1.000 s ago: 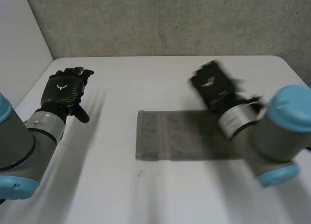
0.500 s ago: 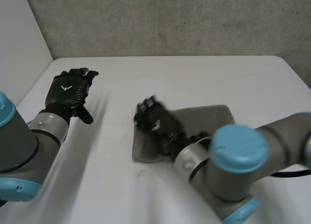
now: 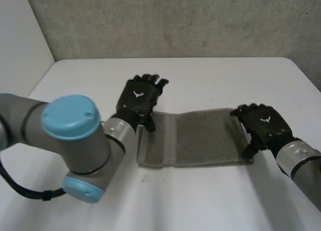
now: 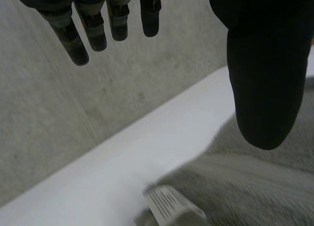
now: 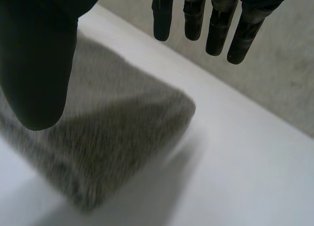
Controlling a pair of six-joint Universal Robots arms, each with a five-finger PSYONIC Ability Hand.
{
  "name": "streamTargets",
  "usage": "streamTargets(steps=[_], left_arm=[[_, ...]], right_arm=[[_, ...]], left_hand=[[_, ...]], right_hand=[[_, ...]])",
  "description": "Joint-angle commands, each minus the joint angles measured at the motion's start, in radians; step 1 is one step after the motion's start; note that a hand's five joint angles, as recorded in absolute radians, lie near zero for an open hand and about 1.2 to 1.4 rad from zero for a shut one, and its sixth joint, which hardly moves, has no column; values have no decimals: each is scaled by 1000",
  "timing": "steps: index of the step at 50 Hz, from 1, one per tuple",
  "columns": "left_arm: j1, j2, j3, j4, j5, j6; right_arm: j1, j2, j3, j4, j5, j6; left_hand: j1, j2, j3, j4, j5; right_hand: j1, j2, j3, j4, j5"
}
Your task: Fold the towel.
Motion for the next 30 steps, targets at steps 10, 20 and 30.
streamTargets(steps=[10,20,30], left_arm=[[-35,-48,66,-82,-121,-32],[-19,93,-5,-84,-121,-109],[55,191,-71,-79,-114,-141]], right_arm=[[-54,132,1,-41,-18,-66],[-50,151,-6,-115,-12,-68],[-50,155,6,-94,-10,-52]], left_hand=[[18,16,15,16,-5],[15,13,12,13,-8],[21,18,18,19,-2]], right_hand=[[881,864,872,860,857],[1178,1161,1170,1158,1155],[710,693,701,689,686]])
